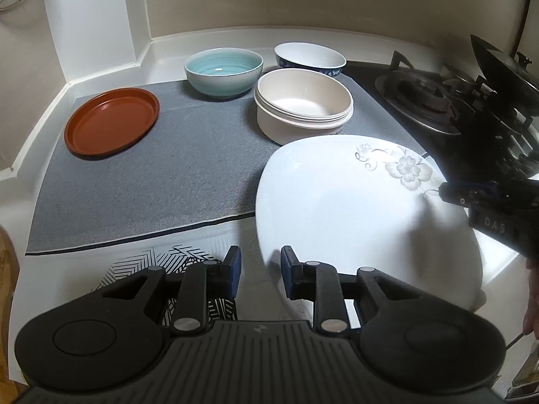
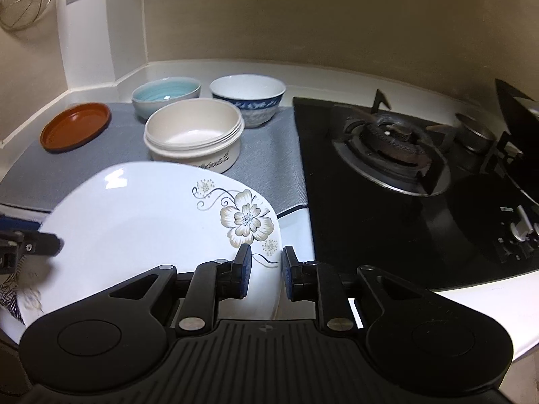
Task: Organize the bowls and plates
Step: 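Hold the plate with both grippers and position it above the other white plate, then lower the plate onto the other white plate and open both grippers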
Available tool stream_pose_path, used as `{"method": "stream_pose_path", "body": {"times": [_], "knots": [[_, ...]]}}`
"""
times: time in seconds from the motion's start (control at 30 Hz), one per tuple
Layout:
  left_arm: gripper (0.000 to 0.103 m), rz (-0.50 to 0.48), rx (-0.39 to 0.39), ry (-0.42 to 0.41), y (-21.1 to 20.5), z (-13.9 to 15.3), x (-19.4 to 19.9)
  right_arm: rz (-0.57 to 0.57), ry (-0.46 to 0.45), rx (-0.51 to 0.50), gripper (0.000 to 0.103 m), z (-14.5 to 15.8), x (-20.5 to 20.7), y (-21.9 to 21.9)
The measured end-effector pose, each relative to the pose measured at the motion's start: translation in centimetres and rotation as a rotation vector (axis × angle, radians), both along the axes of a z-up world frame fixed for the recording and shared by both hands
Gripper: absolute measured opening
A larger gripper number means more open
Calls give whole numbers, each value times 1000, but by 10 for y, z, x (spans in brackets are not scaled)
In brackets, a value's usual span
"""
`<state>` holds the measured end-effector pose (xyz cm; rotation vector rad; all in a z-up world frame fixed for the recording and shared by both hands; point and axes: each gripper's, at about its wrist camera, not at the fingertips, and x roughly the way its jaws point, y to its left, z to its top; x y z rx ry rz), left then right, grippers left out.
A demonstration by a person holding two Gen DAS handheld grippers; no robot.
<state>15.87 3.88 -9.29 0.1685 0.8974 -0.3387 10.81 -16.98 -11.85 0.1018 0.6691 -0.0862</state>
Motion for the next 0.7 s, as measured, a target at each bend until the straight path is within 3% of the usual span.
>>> {"method": "stream_pose_path", "body": {"times": [0.37, 0.5, 0.7], "knots": [[20, -75, -21, 17, 0, -3, -14, 8, 71, 104, 23, -13, -4, -11], [20, -71, -34, 16, 2, -5, -16, 33, 84, 135, 31, -16, 1, -13], [20, -59, -53, 19, 5, -5, -17, 67, 86, 198, 27, -18, 10, -27]]}}
